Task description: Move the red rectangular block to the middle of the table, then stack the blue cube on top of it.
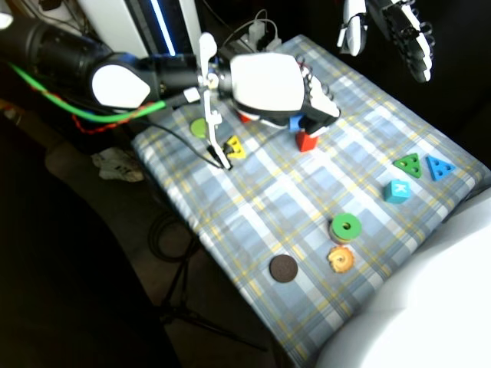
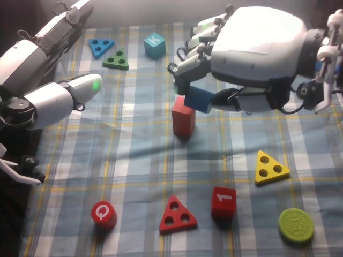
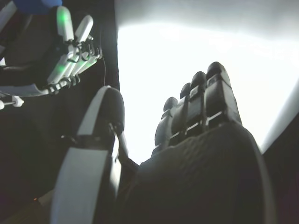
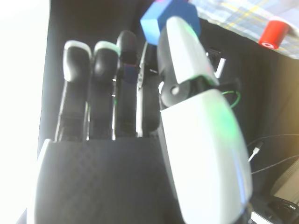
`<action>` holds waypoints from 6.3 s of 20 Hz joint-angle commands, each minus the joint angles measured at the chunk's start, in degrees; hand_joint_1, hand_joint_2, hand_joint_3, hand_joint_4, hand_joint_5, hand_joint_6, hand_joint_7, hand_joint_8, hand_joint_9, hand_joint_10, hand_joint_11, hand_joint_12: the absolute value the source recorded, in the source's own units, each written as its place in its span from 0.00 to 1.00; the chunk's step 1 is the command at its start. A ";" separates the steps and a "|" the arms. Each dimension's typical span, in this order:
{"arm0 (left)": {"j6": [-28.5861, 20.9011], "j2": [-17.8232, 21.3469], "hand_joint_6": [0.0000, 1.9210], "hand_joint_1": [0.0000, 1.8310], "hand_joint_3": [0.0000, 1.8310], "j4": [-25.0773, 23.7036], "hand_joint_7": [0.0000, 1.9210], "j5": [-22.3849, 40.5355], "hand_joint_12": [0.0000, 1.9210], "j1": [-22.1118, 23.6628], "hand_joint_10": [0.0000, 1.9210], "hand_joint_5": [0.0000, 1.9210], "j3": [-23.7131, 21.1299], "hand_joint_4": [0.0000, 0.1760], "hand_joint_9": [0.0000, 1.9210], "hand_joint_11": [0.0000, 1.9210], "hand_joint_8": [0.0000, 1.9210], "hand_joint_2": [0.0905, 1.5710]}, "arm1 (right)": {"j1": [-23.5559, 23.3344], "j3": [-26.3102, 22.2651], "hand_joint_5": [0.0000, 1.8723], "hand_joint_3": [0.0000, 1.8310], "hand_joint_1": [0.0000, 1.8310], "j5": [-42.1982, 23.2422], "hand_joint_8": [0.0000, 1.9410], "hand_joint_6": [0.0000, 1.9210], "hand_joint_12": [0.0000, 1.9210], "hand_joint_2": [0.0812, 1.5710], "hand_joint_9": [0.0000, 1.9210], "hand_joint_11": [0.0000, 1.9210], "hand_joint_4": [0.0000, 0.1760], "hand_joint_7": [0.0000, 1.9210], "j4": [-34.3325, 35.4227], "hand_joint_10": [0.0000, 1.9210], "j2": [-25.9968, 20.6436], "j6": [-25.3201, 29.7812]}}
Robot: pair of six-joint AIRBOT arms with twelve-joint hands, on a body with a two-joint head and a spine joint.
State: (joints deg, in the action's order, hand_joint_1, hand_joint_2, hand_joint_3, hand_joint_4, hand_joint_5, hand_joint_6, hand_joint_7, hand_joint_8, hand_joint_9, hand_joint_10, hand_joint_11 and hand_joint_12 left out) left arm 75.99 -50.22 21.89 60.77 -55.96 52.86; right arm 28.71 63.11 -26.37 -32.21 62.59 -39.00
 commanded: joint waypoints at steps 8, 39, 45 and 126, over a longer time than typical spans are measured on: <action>-0.60 -0.18 0.00 0.49 0.00 -0.83 0.00 6.93 0.00 0.35 0.00 0.00 0.38 0.59 0.00 0.00 0.00 0.88 | -1.89 0.26 0.51 0.00 0.64 -6.00 0.88 0.51 1.00 0.71 0.35 0.23 0.00 0.44 -0.07 0.98 0.35 -0.07; -0.74 -0.43 0.00 0.51 0.00 -0.83 0.00 6.73 0.00 0.35 0.00 0.00 0.49 0.65 0.00 0.00 0.00 0.86 | -2.23 3.12 0.44 0.00 0.64 -1.67 0.68 0.61 0.94 0.75 0.29 0.12 0.00 0.45 -1.72 0.73 4.77 -0.09; -0.78 -0.52 0.00 0.52 0.00 -0.83 0.00 6.73 0.00 0.35 0.00 0.00 0.56 0.66 0.00 0.00 0.00 0.86 | -2.42 3.69 0.41 0.00 0.64 -1.09 0.68 0.66 0.94 0.76 0.27 0.05 0.07 0.44 -1.82 0.71 5.65 -0.09; -7.48 1.24 0.00 0.12 0.00 -0.79 0.00 19.30 0.00 -2.09 0.00 0.00 -0.77 0.73 0.00 0.00 0.00 0.88 | 26.15 -12.24 0.00 0.02 0.28 -43.98 0.00 0.00 0.00 0.71 0.00 0.00 0.55 0.00 42.58 0.00 -21.84 -13.74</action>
